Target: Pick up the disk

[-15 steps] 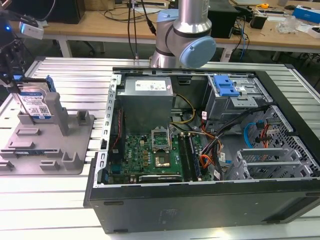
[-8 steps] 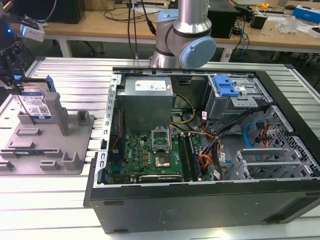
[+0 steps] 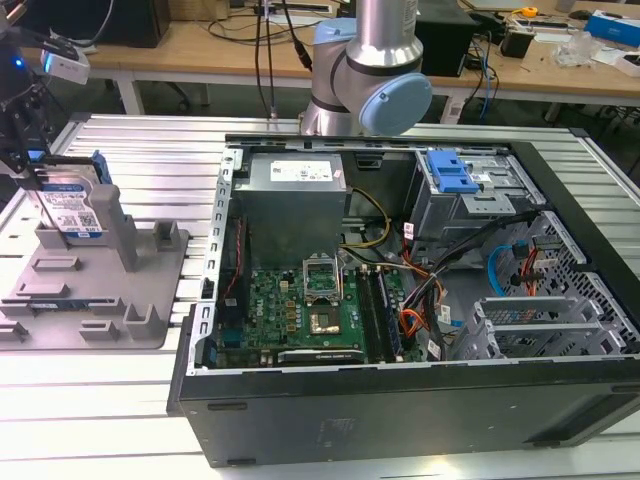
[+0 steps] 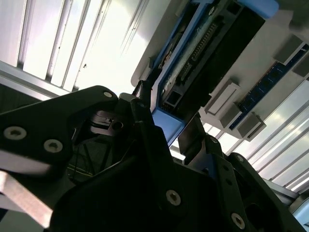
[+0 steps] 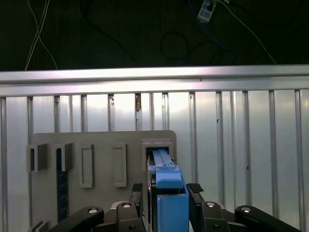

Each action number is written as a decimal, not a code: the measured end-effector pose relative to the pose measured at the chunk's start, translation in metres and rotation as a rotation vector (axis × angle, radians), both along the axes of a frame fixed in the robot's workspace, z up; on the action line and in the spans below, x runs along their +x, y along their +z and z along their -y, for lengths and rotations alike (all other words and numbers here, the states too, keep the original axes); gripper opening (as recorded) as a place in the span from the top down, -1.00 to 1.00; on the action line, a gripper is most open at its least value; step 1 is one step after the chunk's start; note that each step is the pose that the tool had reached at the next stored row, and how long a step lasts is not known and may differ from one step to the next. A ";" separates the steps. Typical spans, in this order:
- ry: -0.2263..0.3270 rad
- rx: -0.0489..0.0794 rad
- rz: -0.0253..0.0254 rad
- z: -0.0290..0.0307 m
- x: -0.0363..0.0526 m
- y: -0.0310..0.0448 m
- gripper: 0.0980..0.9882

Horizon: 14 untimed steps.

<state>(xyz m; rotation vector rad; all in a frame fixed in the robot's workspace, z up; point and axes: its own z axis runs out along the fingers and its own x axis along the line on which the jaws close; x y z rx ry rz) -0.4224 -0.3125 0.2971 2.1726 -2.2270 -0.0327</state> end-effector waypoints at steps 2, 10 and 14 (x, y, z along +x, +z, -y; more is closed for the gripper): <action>0.000 0.000 -0.0001 0.0000 0.0000 0.0000 0.14; 0.000 0.000 -0.0001 0.0000 -0.0001 0.0001 0.39; 0.000 0.000 -0.0001 0.0000 -0.0001 0.0000 0.39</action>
